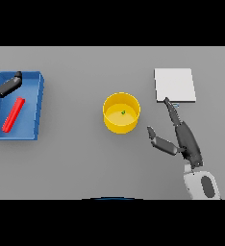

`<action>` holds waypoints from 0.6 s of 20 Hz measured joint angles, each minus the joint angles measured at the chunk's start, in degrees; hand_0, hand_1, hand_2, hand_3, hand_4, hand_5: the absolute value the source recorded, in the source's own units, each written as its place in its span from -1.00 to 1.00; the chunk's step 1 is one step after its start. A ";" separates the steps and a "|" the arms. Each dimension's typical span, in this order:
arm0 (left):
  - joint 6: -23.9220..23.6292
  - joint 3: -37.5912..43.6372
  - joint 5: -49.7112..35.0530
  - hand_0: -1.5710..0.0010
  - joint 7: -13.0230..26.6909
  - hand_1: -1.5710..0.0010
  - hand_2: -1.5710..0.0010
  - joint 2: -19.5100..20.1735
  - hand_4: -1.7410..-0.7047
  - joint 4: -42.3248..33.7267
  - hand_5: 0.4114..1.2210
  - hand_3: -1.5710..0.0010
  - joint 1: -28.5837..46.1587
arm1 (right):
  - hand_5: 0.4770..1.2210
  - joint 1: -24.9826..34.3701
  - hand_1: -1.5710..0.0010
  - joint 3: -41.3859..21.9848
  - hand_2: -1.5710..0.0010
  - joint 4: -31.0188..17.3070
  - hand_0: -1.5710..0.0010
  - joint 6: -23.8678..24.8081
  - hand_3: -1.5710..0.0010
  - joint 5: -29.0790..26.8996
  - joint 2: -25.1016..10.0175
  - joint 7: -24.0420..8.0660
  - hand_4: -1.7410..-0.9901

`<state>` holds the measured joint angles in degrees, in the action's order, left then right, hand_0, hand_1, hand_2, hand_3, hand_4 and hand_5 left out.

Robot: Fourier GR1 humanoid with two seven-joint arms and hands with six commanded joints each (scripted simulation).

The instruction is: Pick up the red beaker and tilt it to pour out 1 green nut into yellow bowl. Pick up the yellow bowl and place it on the metallic measuring scale.

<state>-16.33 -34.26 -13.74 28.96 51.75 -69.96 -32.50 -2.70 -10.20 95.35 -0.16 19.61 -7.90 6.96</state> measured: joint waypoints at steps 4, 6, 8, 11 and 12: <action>0.13 -0.26 -0.17 0.99 0.34 0.99 0.99 -1.07 0.83 0.83 -0.27 0.99 -0.53 | -0.42 6.16 1.00 -2.92 1.00 -1.13 1.00 -4.70 1.00 4.47 -4.77 -2.72 0.26; 0.21 -0.24 -0.36 0.99 0.38 0.99 0.99 -1.09 0.83 0.56 -0.26 0.99 -0.62 | -0.46 9.34 1.00 -5.01 1.00 -1.84 1.00 -6.46 1.00 8.71 -7.75 -4.23 0.22; 0.33 -0.13 -0.57 1.00 -0.89 1.00 1.00 -0.89 0.83 0.76 -0.27 1.00 0.29 | -0.48 13.81 1.00 -7.40 1.00 -3.48 1.00 -8.12 1.00 13.16 -10.67 -4.21 0.23; 0.29 -0.41 -0.26 1.00 -0.27 1.00 1.00 -0.65 0.83 0.09 -0.24 1.00 -0.27 | -0.50 19.82 1.00 -11.64 1.00 -6.56 1.00 -11.59 1.00 18.13 -12.93 -3.68 0.26; -0.01 -0.45 -0.19 1.00 0.23 1.00 1.00 -0.81 0.83 0.17 -0.24 1.00 -0.28 | -0.50 20.78 1.00 -12.84 1.00 -6.93 1.00 -12.80 1.00 18.84 -13.68 -1.88 0.26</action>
<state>-16.34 -34.71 -13.93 29.19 50.94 -69.79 -32.78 18.08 -23.04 88.43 -12.96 38.44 -21.58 5.09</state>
